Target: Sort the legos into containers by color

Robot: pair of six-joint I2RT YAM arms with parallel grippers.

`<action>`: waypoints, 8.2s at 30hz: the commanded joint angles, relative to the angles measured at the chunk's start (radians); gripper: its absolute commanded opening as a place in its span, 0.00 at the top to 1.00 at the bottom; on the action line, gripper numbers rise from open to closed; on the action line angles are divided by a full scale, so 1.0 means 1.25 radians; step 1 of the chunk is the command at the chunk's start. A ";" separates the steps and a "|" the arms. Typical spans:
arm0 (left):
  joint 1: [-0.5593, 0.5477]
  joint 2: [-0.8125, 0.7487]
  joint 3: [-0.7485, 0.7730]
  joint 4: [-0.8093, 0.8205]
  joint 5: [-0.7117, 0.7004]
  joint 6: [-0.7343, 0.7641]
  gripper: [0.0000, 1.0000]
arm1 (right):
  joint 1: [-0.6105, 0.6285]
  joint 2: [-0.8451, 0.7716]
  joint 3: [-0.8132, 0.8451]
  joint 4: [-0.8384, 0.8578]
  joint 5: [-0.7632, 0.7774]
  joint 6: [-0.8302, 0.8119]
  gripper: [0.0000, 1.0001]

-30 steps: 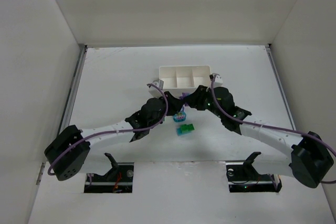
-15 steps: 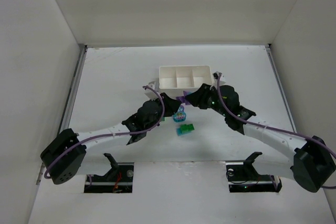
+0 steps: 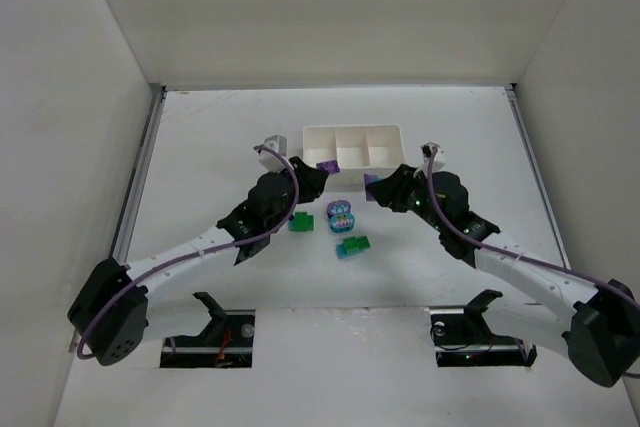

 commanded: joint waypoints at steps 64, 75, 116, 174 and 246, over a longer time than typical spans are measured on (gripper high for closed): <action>-0.027 0.092 -0.110 0.459 0.124 -0.325 0.52 | -0.027 0.102 -0.011 0.349 -0.043 0.306 0.77; -0.030 0.142 -0.116 0.563 0.146 -0.361 0.47 | -0.012 0.175 -0.013 0.460 -0.062 0.434 0.76; -0.014 0.223 -0.085 0.668 0.151 -0.370 0.74 | -0.010 0.330 -0.066 0.707 -0.113 0.601 0.75; 0.055 0.041 -0.198 0.536 0.107 -0.346 0.86 | -0.104 0.232 -0.084 0.619 -0.216 0.414 0.65; -0.032 0.729 0.835 -0.283 0.058 0.067 0.73 | -0.226 -0.093 -0.083 0.126 0.184 0.045 0.57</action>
